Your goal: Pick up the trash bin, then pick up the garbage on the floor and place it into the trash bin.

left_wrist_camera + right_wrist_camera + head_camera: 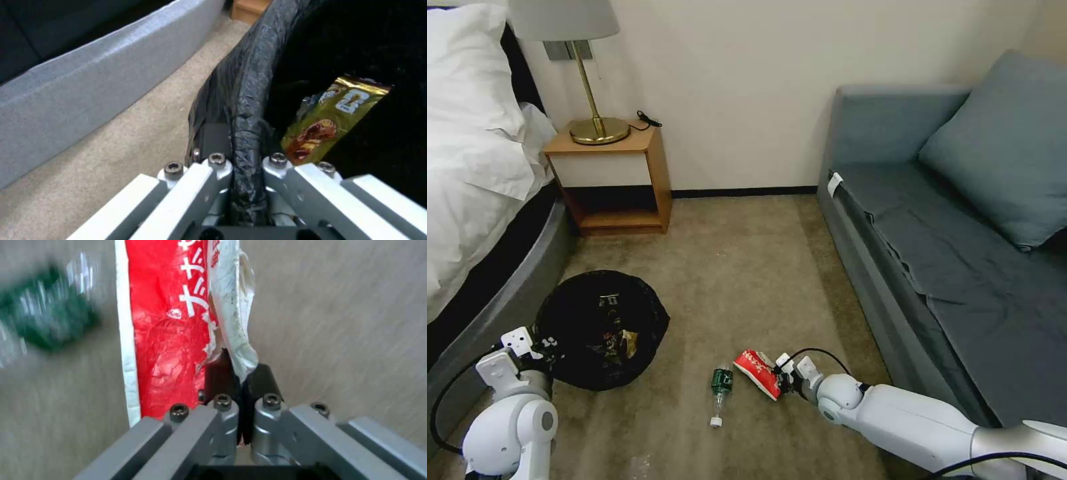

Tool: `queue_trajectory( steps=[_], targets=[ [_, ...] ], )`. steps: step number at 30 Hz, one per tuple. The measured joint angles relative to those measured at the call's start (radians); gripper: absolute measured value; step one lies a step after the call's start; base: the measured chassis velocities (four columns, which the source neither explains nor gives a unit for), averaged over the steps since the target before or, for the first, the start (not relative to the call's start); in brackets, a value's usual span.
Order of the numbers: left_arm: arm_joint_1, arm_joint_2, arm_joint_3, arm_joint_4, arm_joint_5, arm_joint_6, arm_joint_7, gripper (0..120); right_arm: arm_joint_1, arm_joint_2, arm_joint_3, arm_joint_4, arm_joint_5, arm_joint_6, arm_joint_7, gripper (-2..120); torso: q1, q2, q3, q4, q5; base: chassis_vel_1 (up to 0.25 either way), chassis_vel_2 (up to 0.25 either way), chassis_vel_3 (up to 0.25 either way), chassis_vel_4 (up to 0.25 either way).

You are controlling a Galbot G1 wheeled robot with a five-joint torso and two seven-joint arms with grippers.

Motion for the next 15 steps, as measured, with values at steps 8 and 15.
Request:
queue_trajectory(
  steps=[8, 15],
  targets=[
    [0.001, 0.001, 0.012, 0.000, 0.000, 0.003, 0.000, 2, 0.065, -0.019, 0.136, 0.181, 0.009, 0.014, 0.031, 0, 0.000, 0.000, 0.000, 0.0000, -0.0002, 0.000, 0.000, 0.000, 0.000],
    [0.001, -0.001, 0.028, 0.005, 0.002, 0.006, -0.002, 2, 0.253, 0.066, 0.120, 0.363, 0.137, -0.027, 0.130, 0, 0.000, 0.000, 0.000, 0.0002, -0.0006, 0.000, 0.000, 0.000, 0.000]
  ],
)
